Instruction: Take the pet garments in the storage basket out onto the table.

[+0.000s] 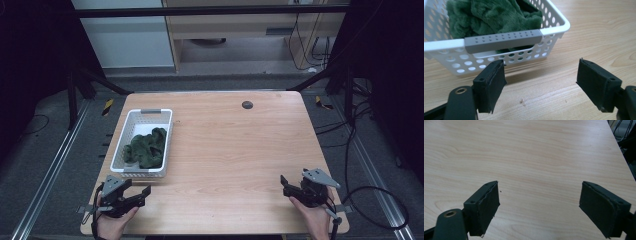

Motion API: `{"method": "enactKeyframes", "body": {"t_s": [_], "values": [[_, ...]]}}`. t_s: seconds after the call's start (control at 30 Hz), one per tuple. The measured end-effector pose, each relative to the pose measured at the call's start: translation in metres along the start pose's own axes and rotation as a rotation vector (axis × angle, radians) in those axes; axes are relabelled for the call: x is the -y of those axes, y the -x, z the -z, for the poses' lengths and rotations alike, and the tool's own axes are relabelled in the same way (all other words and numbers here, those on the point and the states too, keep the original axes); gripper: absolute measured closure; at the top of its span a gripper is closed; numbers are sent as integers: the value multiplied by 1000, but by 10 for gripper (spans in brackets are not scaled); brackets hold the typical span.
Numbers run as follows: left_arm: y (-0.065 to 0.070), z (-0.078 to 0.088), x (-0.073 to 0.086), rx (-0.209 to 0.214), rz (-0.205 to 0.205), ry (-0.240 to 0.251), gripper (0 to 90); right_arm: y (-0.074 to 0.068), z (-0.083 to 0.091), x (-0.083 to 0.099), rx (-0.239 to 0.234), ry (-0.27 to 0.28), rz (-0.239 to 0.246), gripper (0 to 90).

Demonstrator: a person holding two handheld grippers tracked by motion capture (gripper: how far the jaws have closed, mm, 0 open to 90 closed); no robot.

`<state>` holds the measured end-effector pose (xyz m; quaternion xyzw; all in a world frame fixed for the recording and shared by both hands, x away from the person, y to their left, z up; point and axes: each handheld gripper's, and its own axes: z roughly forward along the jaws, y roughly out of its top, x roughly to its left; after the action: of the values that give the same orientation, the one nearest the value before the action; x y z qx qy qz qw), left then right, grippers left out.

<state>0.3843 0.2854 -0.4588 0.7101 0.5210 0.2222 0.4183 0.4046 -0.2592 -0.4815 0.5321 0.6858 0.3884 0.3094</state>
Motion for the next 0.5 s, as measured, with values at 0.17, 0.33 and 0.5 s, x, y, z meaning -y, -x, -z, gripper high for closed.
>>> {"method": "enactKeyframes", "body": {"t_s": [0.17,0.33,0.5], "values": [[-3,7,-5,-10,15,15,213,3,1,0,-5,0,-4,153],[-5,13,-10,-11,21,34,205,1,2,0,-16,1,4,149],[-9,17,-20,-15,22,48,198,-3,1,-1,-31,-1,14,150]]}}
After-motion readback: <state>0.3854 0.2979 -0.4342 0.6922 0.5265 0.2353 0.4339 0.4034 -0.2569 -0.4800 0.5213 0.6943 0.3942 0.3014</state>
